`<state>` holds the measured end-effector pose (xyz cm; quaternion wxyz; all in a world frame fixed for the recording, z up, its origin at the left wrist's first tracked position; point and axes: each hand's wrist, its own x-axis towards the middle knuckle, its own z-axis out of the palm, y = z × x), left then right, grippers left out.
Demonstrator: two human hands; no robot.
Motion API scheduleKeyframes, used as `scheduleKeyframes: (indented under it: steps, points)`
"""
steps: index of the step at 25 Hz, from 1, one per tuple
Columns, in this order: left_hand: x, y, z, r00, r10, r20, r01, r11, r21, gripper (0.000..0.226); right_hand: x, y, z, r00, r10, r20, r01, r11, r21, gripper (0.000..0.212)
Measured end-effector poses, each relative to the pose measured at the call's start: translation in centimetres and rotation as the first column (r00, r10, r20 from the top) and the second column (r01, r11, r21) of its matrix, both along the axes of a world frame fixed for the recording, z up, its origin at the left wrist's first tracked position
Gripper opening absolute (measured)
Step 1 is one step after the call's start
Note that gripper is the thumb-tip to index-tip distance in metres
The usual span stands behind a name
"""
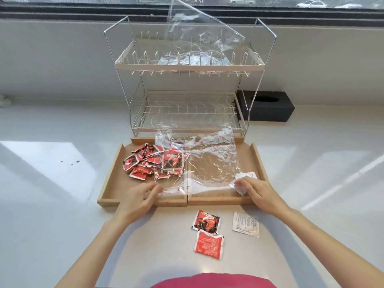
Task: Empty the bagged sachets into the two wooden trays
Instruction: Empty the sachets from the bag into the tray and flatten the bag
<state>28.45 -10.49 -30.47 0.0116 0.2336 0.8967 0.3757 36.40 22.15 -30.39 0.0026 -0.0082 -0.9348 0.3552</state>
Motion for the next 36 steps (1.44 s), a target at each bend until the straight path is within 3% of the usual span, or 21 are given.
scheduleKeyframes:
  steps: [3,7,10,13,16,22,26,30,33,36]
  points:
    - [-0.9,0.6,1.1,0.997,0.056,0.053,-0.060,0.996,0.064,0.059,-0.8,0.0,1.2,0.992,-0.129,-0.017,0.126,0.984,-0.125,0.060]
    - [-3.4,2.1,2.4,0.944,0.327,0.040,-0.329,0.931,0.158,0.037,-5.5,1.0,2.2,0.898,-0.437,0.058,0.422,0.815,-0.396,0.033]
    - [-6.5,3.6,3.1,0.892,0.439,0.111,-0.450,0.886,0.113,0.032,-9.0,1.7,2.3,0.868,-0.429,0.250,0.493,0.804,-0.332,0.034]
    - [-9.3,4.7,3.0,0.867,0.429,0.255,-0.448,0.894,0.019,0.044,-11.4,1.5,2.1,0.845,-0.401,0.353,0.513,0.794,-0.327,0.036]
    - [-10.6,5.6,3.0,0.853,0.409,0.323,-0.422,0.906,-0.032,0.044,-12.9,1.0,2.2,0.858,-0.396,0.327,0.501,0.784,-0.366,0.035]
    - [-10.2,5.4,3.5,0.831,0.301,0.467,-0.441,0.868,0.227,0.047,-12.9,0.6,2.2,0.852,-0.466,0.237,0.521,0.713,-0.470,0.033]
    - [-9.4,4.6,4.6,0.887,0.226,0.404,-0.363,0.881,0.303,0.044,-11.5,0.9,3.2,0.851,-0.494,0.179,0.508,0.687,-0.519,0.035]
    - [-8.7,4.0,6.2,0.937,0.199,0.287,-0.283,0.914,0.289,0.027,-9.8,1.4,6.1,0.892,-0.452,-0.019,0.383,0.776,-0.501,0.017]
    - [-7.8,3.7,7.8,0.966,0.211,0.151,-0.241,0.944,0.225,0.028,-7.8,2.3,8.6,0.919,-0.348,-0.184,0.270,0.897,-0.349,0.024]
    - [-6.1,4.4,9.9,0.971,0.227,-0.074,-0.216,0.967,0.134,0.020,-5.7,3.5,10.4,0.917,-0.248,-0.311,0.219,0.967,-0.127,0.022]
